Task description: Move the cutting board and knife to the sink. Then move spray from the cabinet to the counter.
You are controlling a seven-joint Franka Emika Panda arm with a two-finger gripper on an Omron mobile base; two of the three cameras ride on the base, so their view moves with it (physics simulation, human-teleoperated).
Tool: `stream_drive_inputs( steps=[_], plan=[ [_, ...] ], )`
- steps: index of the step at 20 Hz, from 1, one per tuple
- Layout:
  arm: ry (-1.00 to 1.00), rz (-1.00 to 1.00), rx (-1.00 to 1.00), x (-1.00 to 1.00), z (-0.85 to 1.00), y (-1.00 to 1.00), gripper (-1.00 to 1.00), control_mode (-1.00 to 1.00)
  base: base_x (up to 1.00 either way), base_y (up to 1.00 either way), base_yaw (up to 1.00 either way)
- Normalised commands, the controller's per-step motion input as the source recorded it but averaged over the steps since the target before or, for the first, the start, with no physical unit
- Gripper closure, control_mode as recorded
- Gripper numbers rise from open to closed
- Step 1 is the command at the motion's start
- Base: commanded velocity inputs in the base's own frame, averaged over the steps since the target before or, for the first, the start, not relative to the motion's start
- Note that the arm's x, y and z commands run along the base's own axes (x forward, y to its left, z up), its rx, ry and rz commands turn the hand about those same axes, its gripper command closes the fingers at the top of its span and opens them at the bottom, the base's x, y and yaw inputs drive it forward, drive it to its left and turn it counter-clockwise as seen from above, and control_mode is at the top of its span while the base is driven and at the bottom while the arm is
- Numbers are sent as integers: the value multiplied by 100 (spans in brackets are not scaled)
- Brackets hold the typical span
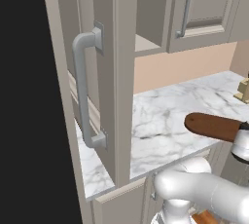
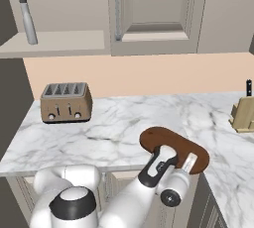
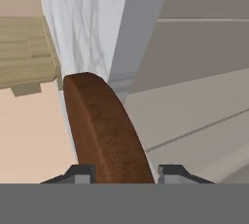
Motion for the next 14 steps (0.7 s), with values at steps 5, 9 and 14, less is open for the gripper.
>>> stream_drive_inputs(
  steps=[5,9,14],
  plan=[
    [-1,0,0,-13,12,-1,100,-100,0,0,0],
    [-1,4,1,-40,72,-13,100,-100,0,0,0],
    [-3,7,2,-45,99,0,100,-100,0,0,0]
  ],
)
